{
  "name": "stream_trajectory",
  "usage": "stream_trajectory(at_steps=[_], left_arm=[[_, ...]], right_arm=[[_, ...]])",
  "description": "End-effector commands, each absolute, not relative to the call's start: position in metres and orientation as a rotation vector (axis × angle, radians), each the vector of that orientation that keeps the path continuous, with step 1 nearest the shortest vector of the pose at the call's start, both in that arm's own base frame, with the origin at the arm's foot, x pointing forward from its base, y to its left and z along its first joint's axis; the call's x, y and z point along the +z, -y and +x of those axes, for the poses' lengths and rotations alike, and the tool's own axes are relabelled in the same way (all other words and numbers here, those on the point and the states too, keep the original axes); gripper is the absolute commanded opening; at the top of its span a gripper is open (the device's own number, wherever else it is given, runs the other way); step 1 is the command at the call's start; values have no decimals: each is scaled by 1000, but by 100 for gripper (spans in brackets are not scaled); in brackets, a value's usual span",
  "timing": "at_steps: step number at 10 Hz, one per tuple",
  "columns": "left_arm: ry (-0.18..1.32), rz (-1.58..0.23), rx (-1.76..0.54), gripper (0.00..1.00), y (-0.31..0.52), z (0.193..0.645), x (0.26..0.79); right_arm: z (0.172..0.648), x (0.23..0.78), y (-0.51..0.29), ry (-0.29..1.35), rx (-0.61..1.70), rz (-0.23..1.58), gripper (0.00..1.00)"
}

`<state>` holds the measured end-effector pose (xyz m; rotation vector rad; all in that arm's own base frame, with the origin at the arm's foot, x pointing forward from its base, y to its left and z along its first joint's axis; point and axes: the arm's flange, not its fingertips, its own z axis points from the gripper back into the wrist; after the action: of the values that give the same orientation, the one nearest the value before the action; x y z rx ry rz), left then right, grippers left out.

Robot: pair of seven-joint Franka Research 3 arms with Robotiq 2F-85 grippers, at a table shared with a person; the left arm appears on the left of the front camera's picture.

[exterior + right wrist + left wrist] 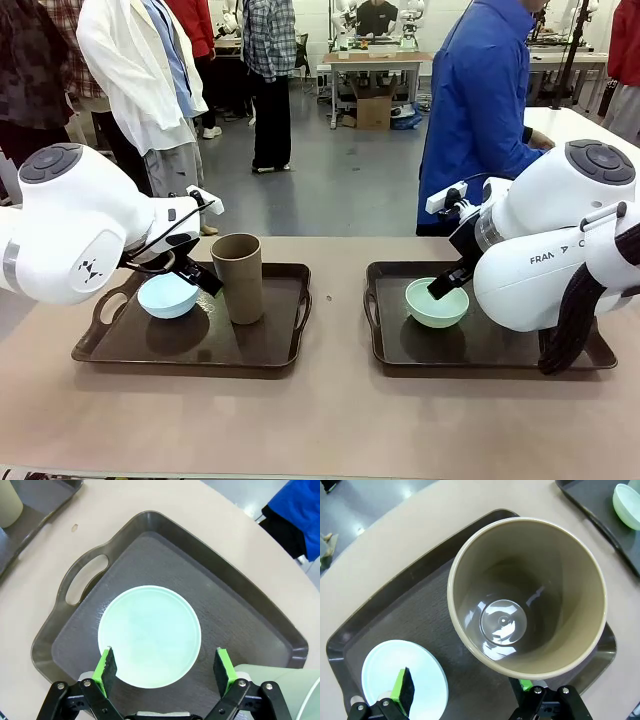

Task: Set up a tray with a mat and arrange the tableware.
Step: Pick up the Picnic Bowl and Reusable plastic cup from the Handle tray in front of the human's position and hold them in the air.

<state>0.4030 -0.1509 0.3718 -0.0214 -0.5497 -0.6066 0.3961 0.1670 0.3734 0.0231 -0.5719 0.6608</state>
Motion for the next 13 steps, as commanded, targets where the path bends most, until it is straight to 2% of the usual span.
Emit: stream_trajectory(at_steps=[1, 6, 7, 10, 11, 13], left_arm=[[550, -21, -606, 100, 151, 403, 372], [550, -21, -607, 100, 151, 403, 372], [534, 30, -617, 100, 148, 392, 385], [416, 118, -526, 100, 134, 352, 441], [373, 102, -438, 100, 132, 334, 467], [326, 31, -392, 100, 132, 321, 497]], right_arm=[[396, 373, -167, 572, 661, 23, 100], [396, 373, -167, 572, 661, 23, 100], [392, 382, -171, 525, 624, 26, 100], [347, 447, -173, 416, 546, 5, 100], [325, 474, -164, 340, 510, 24, 100], [290, 513, -130, 366, 454, -40, 100]])
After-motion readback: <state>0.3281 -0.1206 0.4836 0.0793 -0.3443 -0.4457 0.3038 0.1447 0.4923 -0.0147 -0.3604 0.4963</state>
